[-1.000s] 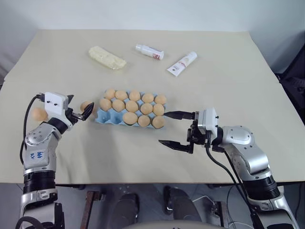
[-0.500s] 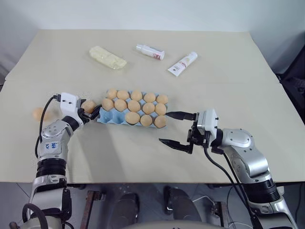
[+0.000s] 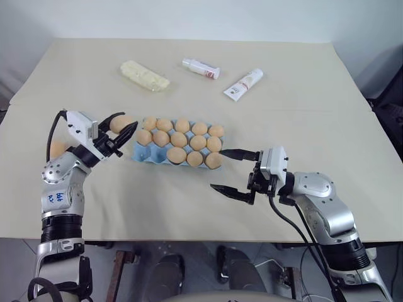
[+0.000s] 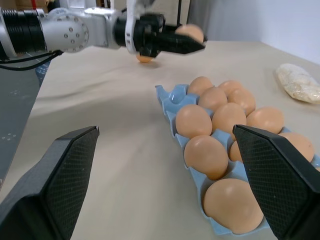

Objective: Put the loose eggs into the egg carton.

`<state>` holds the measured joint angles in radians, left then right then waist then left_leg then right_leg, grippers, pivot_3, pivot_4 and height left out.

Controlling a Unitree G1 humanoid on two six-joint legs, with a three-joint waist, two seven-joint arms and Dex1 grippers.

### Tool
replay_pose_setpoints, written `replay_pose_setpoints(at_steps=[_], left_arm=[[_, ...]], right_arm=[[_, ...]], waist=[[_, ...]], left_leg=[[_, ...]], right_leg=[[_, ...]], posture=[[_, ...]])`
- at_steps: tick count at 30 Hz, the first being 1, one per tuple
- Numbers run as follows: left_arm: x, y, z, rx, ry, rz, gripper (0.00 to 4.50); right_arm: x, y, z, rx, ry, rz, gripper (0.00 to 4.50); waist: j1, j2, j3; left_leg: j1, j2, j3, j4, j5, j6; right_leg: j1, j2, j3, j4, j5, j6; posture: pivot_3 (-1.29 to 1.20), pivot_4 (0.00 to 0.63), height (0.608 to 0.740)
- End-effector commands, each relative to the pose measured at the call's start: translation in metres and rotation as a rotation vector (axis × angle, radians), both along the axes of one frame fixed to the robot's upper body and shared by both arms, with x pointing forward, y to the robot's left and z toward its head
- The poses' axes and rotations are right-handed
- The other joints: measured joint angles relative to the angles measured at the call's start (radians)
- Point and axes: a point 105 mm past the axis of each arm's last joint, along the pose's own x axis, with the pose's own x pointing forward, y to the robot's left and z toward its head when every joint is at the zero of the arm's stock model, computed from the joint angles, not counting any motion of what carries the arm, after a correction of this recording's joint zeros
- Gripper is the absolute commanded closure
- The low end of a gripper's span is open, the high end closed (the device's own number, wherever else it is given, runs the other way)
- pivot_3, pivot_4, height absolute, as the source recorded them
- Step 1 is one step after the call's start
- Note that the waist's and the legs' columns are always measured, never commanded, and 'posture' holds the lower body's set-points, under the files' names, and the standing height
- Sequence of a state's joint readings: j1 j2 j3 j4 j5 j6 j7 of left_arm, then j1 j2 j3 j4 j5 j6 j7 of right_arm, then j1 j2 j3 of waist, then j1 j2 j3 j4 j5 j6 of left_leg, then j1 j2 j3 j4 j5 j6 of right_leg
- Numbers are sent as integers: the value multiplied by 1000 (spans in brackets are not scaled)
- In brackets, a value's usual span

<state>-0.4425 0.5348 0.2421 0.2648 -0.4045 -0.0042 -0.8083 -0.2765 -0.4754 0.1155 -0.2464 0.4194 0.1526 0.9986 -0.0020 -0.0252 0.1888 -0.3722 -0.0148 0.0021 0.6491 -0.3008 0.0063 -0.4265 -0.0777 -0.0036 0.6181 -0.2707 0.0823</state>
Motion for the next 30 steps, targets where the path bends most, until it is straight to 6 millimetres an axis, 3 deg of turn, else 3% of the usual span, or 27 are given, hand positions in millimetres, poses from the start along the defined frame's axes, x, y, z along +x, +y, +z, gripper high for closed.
replay_pose_setpoints(at_steps=[1,3,7,12,14,19,24,27,30], left_arm=[[-16,-28,-16,159,38,-184,2382],[-16,-37,-28,208,68,-228,2382],[-14,-38,-33,200,87,-248,2382],[-13,-34,-39,225,94,-233,938],[-11,-24,-33,217,71,-188,465],[-17,0,-15,202,21,-105,465],[-47,38,-6,192,23,9,465],[-69,65,-12,178,62,114,19],[-89,93,-21,151,84,271,19]], right_arm=[[0,-8,12,8,-55,-36,0],[0,-12,12,-2,-59,-55,0],[-2,-13,12,-4,-58,-63,0],[-5,-11,12,-2,-52,-67,0],[-6,-10,13,0,-51,-65,0],[-5,-10,13,-2,-46,-58,0],[-5,-8,12,-6,-42,-32,0],[-5,-6,13,-2,-41,-8,0],[-6,-2,13,8,-43,26,0]], waist=[[0,0,0],[0,0,0],[-3,0,0],[0,0,0],[0,0,0],[-3,0,0],[-10,0,0],[-13,0,0],[-13,0,0]], left_leg=[[0,0,0,0,0,0],[0,0,0,0,0,0],[0,0,0,-1,0,0],[0,0,0,0,0,0],[0,0,0,0,0,0],[0,0,0,-1,0,0],[0,1,0,-2,0,1],[0,1,0,-3,-1,1],[0,1,0,-2,-1,1]], right_leg=[[0,0,0,0,0,0],[0,0,0,0,0,0],[-1,1,0,0,0,0],[-1,1,0,0,0,0],[-1,0,0,0,0,0],[-1,1,0,1,0,0],[-1,0,2,-1,0,0],[-1,0,2,-2,0,-1],[-1,0,2,-2,-1,-1]], posture=[[0,150,740],[0,150,740],[0,150,740],[0,150,740],[0,150,740],[0,150,740],[0,150,740],[0,150,740],[0,150,740]])
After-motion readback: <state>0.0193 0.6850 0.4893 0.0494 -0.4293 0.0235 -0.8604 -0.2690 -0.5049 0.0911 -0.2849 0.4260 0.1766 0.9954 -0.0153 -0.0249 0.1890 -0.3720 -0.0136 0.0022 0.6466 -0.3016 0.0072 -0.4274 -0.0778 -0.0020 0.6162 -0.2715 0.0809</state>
